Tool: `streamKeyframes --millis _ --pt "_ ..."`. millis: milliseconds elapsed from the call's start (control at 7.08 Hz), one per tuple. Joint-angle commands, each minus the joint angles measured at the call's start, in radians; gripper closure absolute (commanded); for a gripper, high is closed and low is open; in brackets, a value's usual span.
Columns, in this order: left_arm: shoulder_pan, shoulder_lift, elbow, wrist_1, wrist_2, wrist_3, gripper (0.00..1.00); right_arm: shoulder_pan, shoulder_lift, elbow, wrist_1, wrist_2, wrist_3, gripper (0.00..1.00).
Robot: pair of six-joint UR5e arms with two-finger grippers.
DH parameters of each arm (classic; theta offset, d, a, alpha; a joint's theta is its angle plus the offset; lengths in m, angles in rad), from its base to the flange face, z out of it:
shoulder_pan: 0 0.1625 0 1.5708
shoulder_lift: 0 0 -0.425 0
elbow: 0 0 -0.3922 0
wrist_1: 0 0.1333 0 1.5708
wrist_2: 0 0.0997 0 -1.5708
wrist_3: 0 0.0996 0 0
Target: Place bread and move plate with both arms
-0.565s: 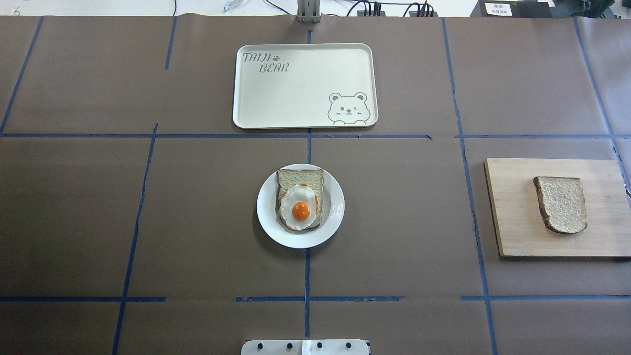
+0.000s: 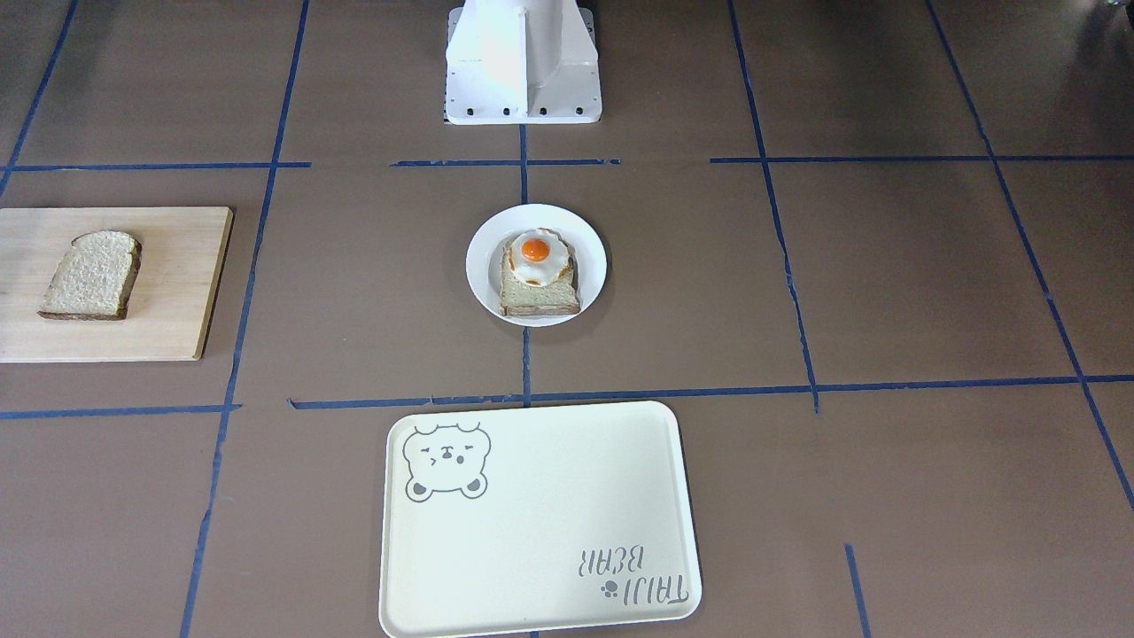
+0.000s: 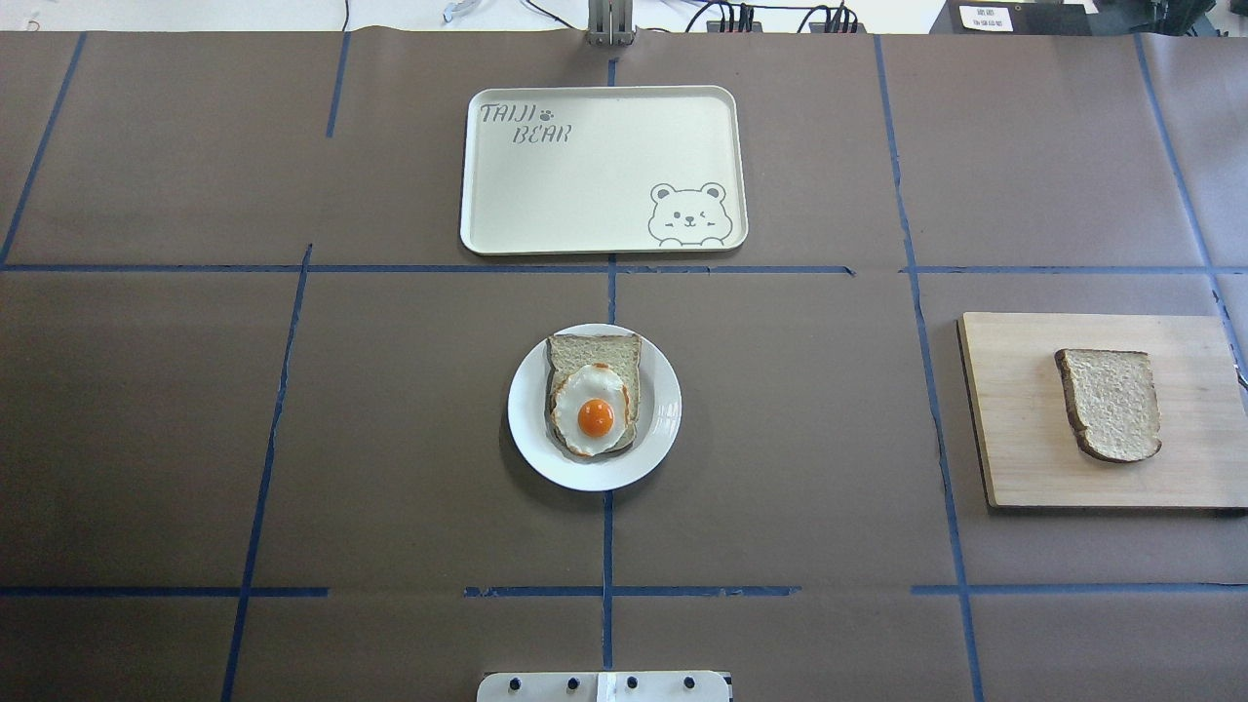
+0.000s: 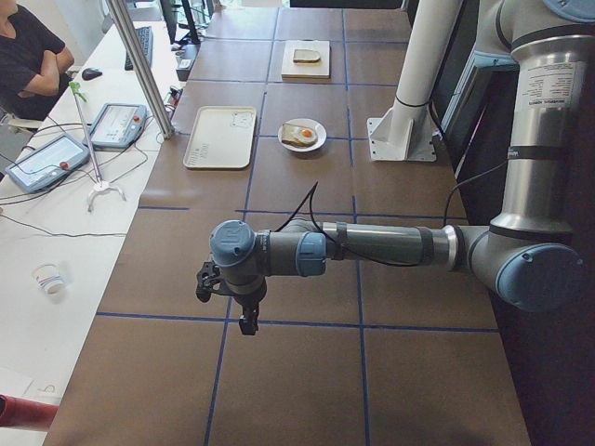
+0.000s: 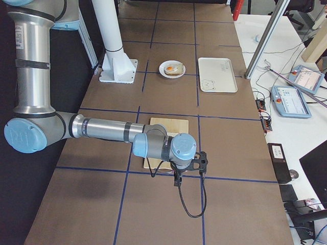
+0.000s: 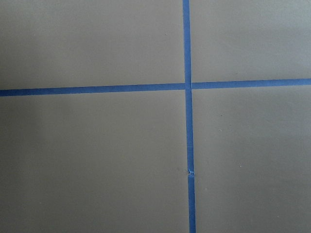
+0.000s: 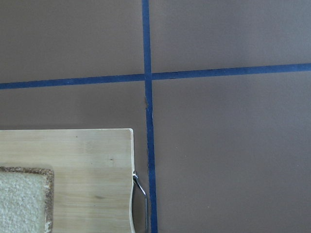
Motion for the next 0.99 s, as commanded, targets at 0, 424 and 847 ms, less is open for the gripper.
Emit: streamKeyframes --millis 0,424,847 --pt "0.000 0.000 0.001 0.000 0.000 0.000 0.00 0.000 0.000 0.000 0.000 0.001 0.000 0.00" --pt "0.000 0.000 0.001 0.000 0.000 0.000 0.00 0.000 0.008 0.000 0.000 0.000 0.000 0.00" --pt "0.000 -0.002 0.000 0.000 -0.002 -0.003 0.00 0.000 0.011 0.002 0.000 0.000 0.000 0.00"
